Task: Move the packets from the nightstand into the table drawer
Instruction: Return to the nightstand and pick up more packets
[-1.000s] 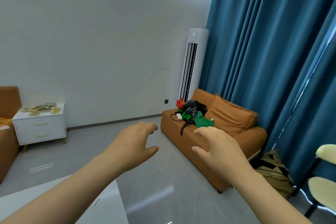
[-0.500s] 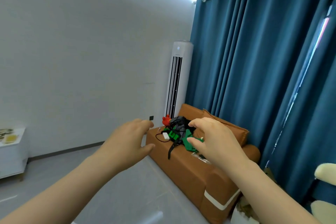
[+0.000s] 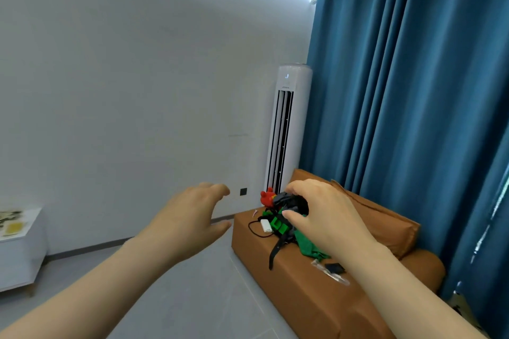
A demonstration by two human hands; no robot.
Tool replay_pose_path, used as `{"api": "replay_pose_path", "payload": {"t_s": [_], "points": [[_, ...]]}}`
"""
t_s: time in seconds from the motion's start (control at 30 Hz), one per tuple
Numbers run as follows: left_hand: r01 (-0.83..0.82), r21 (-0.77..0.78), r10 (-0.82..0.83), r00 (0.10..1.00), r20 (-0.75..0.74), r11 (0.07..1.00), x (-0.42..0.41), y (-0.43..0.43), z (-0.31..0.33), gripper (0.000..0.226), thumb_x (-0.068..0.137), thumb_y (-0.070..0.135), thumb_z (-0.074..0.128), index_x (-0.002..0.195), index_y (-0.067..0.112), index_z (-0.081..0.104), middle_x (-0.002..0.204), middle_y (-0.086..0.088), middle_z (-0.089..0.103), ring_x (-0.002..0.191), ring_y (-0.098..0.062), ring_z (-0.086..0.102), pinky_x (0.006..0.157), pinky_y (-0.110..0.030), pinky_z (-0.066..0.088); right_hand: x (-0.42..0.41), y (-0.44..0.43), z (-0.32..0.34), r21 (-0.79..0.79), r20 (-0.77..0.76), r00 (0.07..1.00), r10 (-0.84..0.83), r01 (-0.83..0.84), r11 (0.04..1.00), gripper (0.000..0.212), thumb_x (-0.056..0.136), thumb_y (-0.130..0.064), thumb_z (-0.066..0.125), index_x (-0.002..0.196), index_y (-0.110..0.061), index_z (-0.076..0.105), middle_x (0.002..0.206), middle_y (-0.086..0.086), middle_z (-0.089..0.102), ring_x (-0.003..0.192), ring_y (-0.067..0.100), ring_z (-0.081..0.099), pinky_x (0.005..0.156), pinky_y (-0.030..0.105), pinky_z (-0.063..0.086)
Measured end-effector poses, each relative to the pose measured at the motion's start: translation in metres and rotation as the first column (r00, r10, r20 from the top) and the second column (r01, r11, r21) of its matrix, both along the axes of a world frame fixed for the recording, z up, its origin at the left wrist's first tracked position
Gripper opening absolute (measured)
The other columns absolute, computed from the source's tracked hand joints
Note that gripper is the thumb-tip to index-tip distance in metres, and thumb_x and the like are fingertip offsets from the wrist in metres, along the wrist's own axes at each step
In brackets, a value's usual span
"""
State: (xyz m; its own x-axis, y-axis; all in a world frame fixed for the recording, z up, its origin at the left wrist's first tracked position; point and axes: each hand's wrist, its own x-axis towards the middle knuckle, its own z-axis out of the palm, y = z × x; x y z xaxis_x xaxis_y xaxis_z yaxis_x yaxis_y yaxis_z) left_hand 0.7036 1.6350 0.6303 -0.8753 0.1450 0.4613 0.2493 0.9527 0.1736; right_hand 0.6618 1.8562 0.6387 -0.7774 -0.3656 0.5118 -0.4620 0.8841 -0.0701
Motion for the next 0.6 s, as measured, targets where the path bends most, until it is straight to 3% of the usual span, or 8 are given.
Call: {"api": "replay_pose_path", "payload": {"t_s": [0.2,0.6], "points": [[-0.091,-0.002,0.091,0.996,-0.020,0.996,-0.077,0.006,0.005,0.051,0.090,0.045,0.054,0.136,0.030,0.038,0.133,0.013,0.048,0.121,-0.008,0.047,0.098,-0.020,0.038,-0.099,0.002,0.008,-0.013,0.014,0.994,0.107,-0.107,0.994,0.044,0.089,-0.043,0.059,0.131,-0.032,0.051,0.125,-0.014,0.057,0.117,0.008,0.051,0.094,0.027,0.047],[-0.293,-0.009,0.293,0.956,0.010,0.956,-0.186,-0.069,-0.015,0.051,0.089,0.045,0.055,0.135,0.030,0.039,0.131,0.013,0.050,0.118,-0.008,0.049,0.096,-0.021,0.040,-0.247,-0.088,-0.011,0.027,0.085,0.949,0.305,-0.308,0.951,0.046,0.091,-0.041,0.055,0.135,-0.030,0.046,0.134,-0.011,0.052,0.124,0.011,0.047,0.099,0.029,0.042]]}}
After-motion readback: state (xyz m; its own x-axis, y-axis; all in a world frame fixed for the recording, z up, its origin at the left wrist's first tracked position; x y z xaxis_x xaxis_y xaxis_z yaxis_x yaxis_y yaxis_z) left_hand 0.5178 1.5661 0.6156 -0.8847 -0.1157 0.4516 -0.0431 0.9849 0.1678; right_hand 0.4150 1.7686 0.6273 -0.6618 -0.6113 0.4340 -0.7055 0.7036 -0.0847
